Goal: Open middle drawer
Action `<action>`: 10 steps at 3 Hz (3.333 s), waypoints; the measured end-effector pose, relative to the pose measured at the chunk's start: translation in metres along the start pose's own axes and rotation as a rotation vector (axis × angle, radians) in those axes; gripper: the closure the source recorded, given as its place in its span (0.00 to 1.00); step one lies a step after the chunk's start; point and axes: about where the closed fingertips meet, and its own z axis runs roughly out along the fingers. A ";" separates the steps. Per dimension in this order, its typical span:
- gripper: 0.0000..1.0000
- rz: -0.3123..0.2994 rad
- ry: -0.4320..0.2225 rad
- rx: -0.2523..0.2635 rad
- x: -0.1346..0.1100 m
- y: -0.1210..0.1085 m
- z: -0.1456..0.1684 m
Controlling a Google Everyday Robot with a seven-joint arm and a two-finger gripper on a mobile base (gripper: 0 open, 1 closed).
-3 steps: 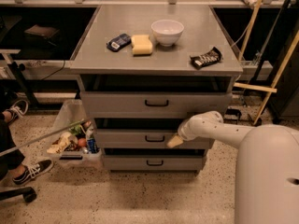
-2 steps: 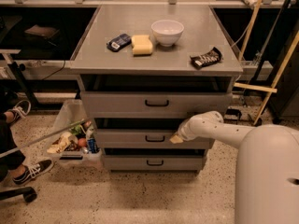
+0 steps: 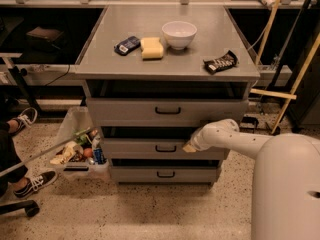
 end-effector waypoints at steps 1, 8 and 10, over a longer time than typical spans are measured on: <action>1.00 0.024 0.034 -0.034 0.013 0.012 -0.009; 1.00 0.046 0.029 -0.016 0.029 0.026 -0.036; 1.00 0.044 0.018 -0.007 0.041 0.035 -0.041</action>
Offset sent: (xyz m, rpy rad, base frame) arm -0.0199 -0.0057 -0.0032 -0.0002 0.0523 -0.0116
